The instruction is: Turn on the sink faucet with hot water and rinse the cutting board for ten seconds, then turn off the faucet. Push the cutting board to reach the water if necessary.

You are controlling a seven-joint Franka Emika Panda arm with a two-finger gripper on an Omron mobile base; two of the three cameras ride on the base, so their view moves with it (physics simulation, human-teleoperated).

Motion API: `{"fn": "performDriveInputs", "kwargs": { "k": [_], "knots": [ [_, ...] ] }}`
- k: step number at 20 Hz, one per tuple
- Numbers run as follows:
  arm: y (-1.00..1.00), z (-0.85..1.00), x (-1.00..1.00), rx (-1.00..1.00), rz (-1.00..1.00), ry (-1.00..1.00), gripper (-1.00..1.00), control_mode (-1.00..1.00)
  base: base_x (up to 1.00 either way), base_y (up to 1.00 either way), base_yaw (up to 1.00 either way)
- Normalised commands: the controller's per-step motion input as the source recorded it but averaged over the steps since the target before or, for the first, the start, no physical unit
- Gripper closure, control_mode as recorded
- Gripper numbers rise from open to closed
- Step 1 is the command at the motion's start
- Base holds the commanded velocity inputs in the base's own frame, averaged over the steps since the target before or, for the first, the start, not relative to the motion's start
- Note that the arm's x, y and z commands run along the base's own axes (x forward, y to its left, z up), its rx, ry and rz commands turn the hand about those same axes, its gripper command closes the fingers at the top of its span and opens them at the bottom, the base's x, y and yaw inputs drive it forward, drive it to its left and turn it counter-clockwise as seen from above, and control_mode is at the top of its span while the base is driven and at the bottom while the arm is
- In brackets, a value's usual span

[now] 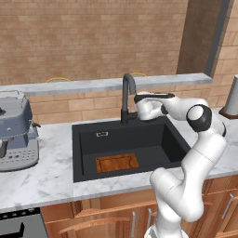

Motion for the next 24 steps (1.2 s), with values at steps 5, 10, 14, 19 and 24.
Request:
{"fn": "performDriveInputs", "kwargs": {
  "k": [5, 10, 14, 19, 24],
  "knots": [
    [0.0, 0.0, 0.0, 0.0, 0.0, 0.0, -1.0, -1.0, 0.0, 0.0, 0.0],
    [0.0, 0.0, -0.01, 0.0, 0.0, 0.03, -1.0, -1.0, 0.0, 0.0, 0.0],
    [0.0, 0.0, -0.05, 0.0, 0.0, 0.11, -1.0, -1.0, 0.0, 0.0, 0.0],
    [0.0, 0.06, -0.04, 0.0, 0.0, 0.08, -1.0, -1.0, 0.0, 0.0, 0.0],
    [0.0, 0.02, -0.02, 0.0, 0.0, 0.04, -1.0, -1.0, 0.0, 0.0, 0.0]
  ]
}}
